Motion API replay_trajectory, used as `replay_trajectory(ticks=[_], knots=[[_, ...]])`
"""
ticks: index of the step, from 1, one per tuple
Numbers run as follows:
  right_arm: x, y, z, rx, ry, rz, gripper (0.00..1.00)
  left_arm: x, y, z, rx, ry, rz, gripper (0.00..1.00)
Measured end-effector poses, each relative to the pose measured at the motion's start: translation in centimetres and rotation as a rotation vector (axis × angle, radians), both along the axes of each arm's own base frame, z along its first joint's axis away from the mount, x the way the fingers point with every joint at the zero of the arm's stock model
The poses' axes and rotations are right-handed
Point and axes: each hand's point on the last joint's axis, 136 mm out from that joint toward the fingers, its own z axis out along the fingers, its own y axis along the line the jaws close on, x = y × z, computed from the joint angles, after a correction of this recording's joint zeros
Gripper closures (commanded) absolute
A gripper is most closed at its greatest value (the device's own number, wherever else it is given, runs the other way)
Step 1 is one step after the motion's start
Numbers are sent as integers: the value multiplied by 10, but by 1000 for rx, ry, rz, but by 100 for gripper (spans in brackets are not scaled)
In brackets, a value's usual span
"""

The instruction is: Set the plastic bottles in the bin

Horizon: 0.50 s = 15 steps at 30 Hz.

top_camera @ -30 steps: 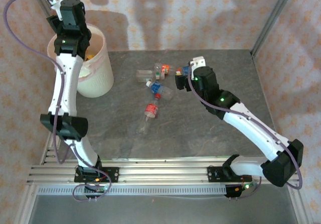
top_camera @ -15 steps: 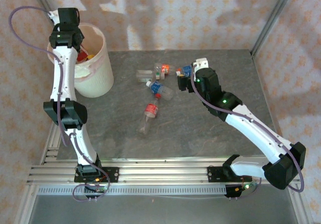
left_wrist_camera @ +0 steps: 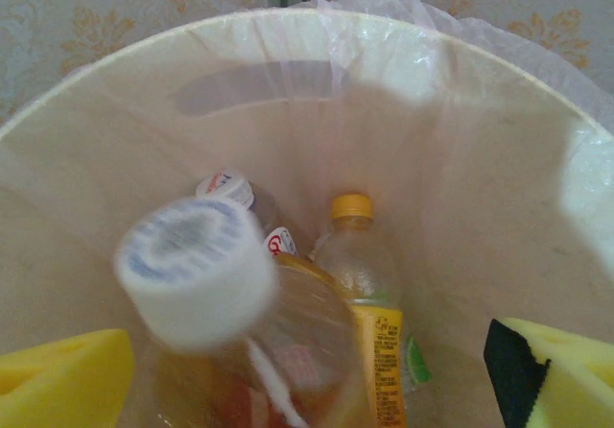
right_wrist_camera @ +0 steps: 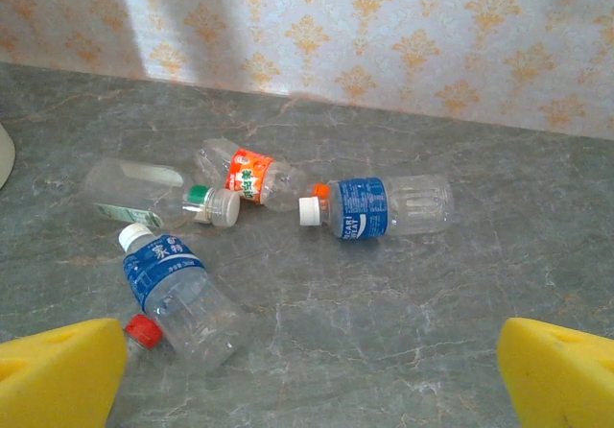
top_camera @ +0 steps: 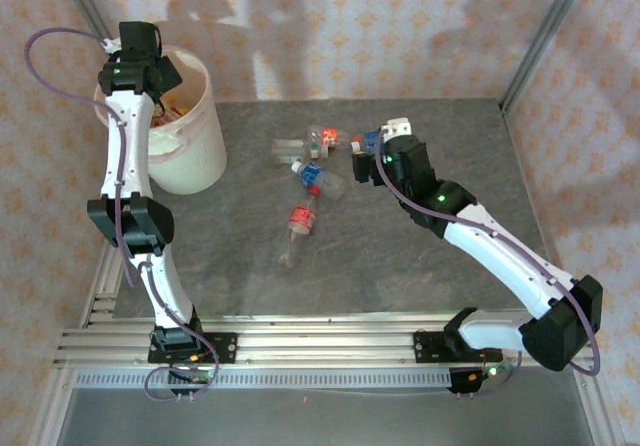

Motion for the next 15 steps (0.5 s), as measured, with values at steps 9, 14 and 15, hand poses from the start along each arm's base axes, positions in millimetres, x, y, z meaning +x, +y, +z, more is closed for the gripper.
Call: replay_trajectory(ticks=[9,14,15], knots=[[0,0,-1,31,7,-17,1,-28,-29,43,-81,-140,-105,0],[7,3,-5,58,14,-36,1,-62,-55,97,-119,-335,-200,0],[9,3,-7,68,16,-44,1,-68,-61,105,-129,-367,-226,0]])
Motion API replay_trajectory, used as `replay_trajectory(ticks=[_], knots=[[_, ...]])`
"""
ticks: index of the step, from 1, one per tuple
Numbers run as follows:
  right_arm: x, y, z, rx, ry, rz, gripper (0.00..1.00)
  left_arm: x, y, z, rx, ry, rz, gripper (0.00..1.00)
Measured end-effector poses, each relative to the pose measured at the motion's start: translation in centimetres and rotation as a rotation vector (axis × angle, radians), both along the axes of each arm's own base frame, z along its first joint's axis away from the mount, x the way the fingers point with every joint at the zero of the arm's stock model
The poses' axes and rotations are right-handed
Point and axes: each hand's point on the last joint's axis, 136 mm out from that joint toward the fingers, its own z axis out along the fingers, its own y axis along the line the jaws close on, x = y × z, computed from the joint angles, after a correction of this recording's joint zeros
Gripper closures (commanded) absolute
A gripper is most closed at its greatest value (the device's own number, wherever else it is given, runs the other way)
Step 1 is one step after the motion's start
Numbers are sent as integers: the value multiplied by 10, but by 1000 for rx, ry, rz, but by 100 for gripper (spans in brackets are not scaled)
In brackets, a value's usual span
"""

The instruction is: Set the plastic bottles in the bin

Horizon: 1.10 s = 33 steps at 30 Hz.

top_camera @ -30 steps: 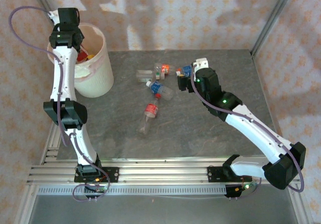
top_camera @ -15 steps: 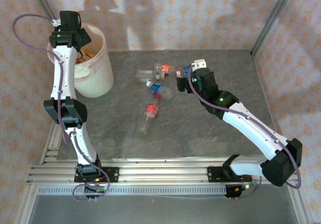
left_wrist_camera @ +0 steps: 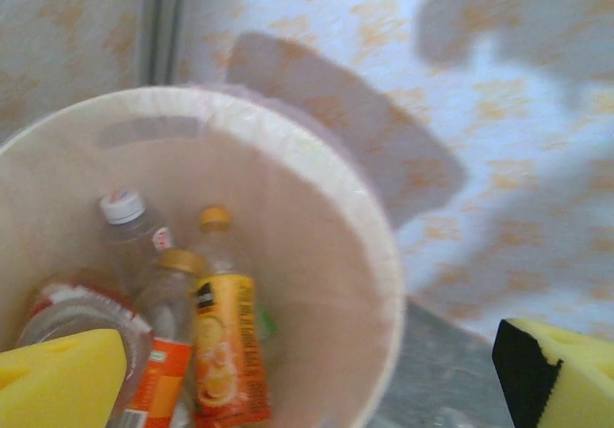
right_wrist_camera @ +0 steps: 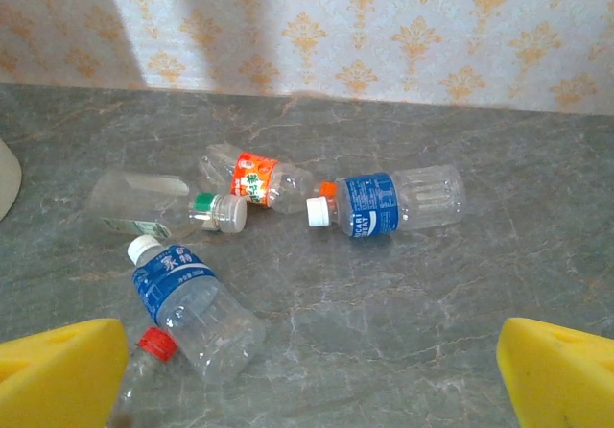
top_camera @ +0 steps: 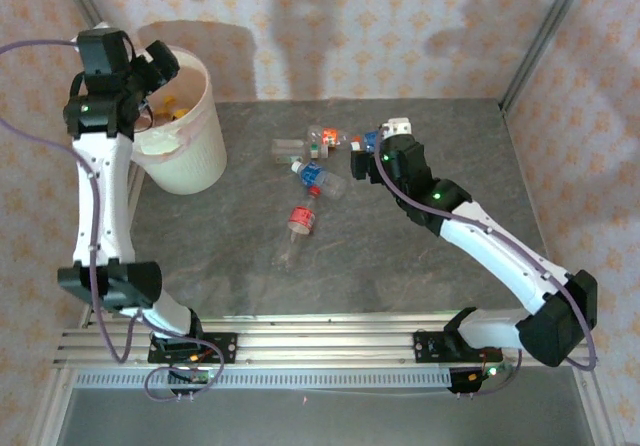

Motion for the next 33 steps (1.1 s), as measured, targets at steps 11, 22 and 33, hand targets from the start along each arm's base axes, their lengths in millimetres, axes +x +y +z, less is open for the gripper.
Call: replay_trajectory(ticks=[11,22,33], knots=[[68,-46,-36,154,87,-243,1,-22,-110,-24,-201,-65,-442,0],[170,-66,-72,431,211,-509,1,-110,-152,-44,-202,-115,-554,0],[228,-79,-153,647,430,-875,1,-130,-128,-65,-129,-81,-430,0]])
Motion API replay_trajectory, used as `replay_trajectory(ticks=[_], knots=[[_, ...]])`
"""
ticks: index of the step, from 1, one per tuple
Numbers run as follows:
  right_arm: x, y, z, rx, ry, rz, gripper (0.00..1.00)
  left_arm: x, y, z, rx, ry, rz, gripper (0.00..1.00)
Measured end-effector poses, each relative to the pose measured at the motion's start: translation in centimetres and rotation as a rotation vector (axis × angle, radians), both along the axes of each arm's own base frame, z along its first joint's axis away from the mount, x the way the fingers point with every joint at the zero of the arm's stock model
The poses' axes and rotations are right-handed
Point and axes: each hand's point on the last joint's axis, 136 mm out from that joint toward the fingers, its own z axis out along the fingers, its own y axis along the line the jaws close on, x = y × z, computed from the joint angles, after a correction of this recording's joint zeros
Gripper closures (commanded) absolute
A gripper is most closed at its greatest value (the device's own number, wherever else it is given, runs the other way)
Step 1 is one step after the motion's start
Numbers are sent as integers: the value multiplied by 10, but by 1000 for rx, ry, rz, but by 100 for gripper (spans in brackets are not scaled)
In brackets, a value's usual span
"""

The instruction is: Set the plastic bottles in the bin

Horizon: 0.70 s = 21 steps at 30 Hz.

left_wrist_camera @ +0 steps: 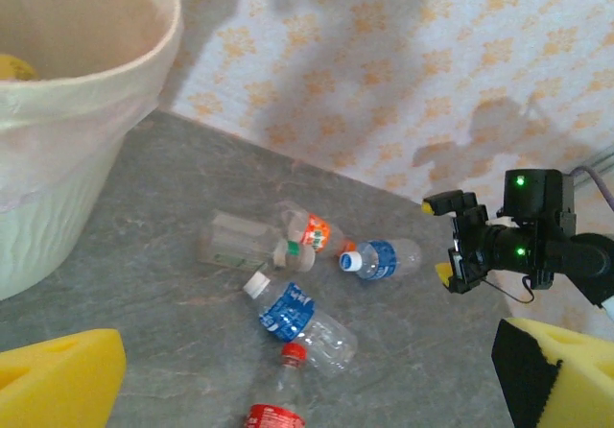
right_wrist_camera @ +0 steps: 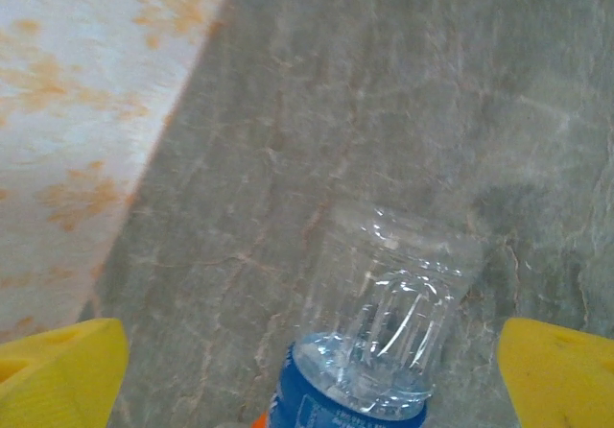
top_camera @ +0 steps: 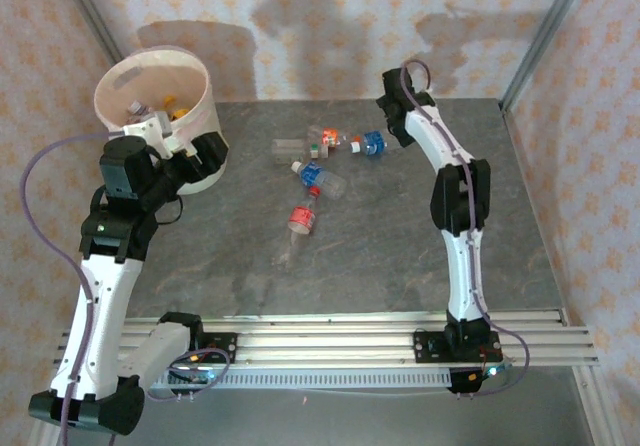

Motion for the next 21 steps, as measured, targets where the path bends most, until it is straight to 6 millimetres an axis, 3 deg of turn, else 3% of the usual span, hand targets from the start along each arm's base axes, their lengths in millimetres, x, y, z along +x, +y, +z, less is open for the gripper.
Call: replay_trajectory(ticks=[5,14,21], knots=[[-8,2,-33,28,104,-51,1,-11,7,-13,24,25,32,0],[-8,5,-59,62,152,-97,2,-15,15,-26,65,57,67,0],[-8,7,-89,112,197,-121,11,-14,16,-29,67,66,70,0]])
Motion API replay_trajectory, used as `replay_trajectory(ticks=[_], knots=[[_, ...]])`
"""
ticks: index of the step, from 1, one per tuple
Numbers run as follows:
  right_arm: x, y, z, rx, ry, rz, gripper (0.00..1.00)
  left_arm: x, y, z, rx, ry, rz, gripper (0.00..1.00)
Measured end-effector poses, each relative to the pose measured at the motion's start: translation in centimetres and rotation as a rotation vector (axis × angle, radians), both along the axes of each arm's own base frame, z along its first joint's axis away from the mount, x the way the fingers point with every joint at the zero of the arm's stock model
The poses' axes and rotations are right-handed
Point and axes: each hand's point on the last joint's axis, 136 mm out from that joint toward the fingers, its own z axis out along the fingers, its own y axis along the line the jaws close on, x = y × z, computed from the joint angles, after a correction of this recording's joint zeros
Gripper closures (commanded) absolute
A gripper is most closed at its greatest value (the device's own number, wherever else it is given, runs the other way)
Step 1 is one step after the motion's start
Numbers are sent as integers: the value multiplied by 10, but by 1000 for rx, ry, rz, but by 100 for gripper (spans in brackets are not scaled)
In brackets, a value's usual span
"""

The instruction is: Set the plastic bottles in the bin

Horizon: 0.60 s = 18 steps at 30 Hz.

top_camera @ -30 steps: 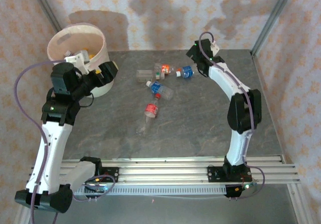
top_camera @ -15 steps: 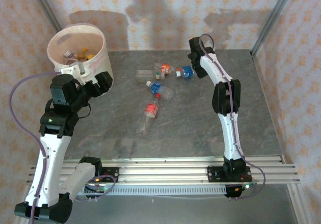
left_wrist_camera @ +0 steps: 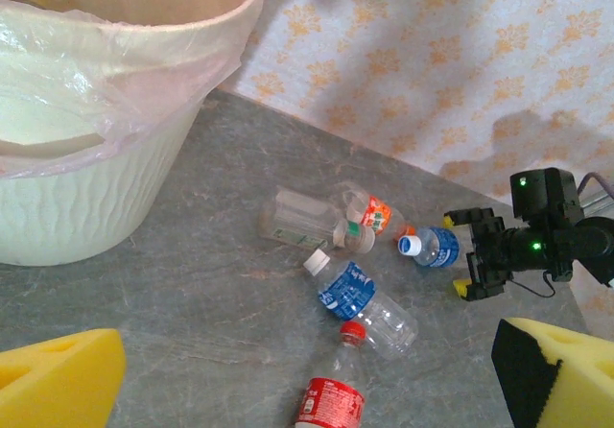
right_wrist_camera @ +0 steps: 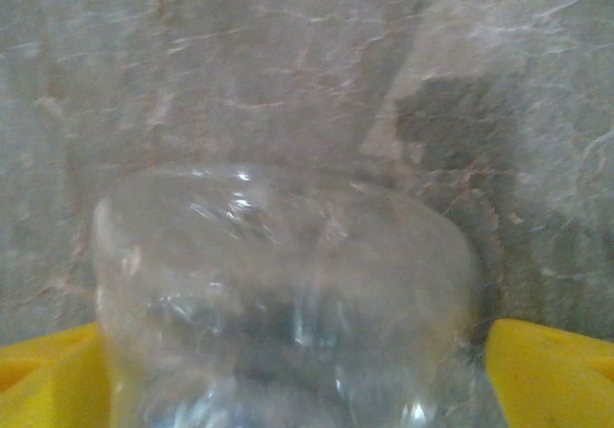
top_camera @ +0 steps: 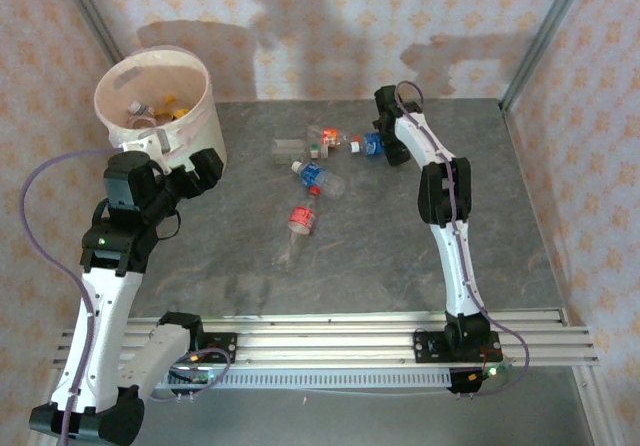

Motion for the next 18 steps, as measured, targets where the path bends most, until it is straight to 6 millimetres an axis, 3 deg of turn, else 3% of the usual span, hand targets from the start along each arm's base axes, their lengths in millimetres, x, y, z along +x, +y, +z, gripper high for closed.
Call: replay_trajectory(ticks=[8,13,18], knots=[[-4,-6,-2,-7,-19,-23,34,4,0,-17,-6,44,3,0],[-16,-18,5,-52,-86,-9,59,6,-1,-21,-11,55,2,0],[-37,-30,19,-84,-170,-2,63,7,-3,-23,-19,59,-7,0]])
